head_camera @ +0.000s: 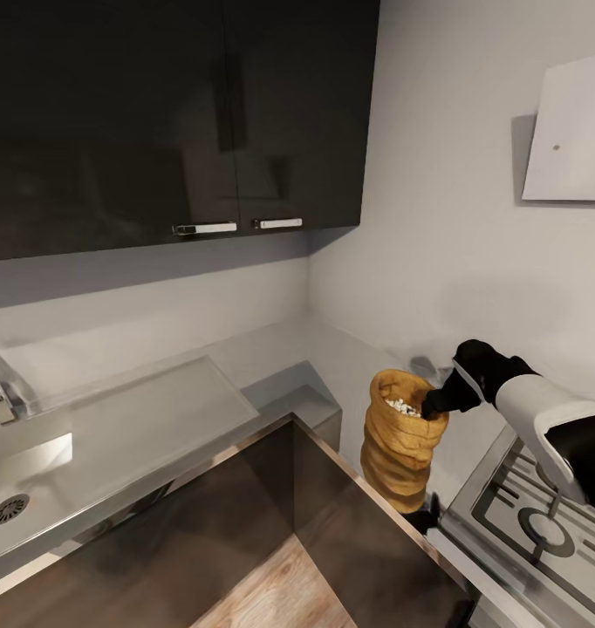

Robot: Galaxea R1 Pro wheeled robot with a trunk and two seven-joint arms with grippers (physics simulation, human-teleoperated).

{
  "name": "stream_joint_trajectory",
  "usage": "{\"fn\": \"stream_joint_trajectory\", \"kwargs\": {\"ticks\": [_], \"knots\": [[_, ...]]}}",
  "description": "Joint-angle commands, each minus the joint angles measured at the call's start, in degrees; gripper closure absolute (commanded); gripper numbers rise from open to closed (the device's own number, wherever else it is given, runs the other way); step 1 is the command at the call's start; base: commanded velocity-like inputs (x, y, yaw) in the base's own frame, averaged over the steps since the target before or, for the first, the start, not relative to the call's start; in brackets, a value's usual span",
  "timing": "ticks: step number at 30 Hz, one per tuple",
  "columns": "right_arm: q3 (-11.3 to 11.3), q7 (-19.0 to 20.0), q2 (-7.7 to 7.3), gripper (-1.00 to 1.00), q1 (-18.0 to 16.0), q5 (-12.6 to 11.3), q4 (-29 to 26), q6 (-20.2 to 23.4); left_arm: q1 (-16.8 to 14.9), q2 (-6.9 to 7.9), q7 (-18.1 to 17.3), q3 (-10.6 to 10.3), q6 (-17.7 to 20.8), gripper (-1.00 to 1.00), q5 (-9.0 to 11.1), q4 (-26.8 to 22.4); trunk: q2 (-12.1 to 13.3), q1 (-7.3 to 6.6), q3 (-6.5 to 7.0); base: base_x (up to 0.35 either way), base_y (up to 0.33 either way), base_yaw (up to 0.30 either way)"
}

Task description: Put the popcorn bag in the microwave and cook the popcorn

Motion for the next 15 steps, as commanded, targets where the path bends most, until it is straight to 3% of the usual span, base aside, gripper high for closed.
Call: {"fn": "stream_joint_trajectory", "kwargs": {"ticks": [1,15], "knots": [[-0.5,0.1,-0.05,-1.0,0.1,0.1,-0.1,-0.2,0.0,-0.03,0.0,0.3,-0.2,-1.0,0.0,0.0,-0.1,0.03,-0.1,0.0,0.0,0.0],[-1.5,-1.5,0.02,-1.0,0.8,0.1,-0.2,-1.4,0.0,-0.03,0.0,0.2,-0.2,-1.0,-0.1,0.0,-0.1,0.03,-0.1,0.0,0.0,0.0]]}}
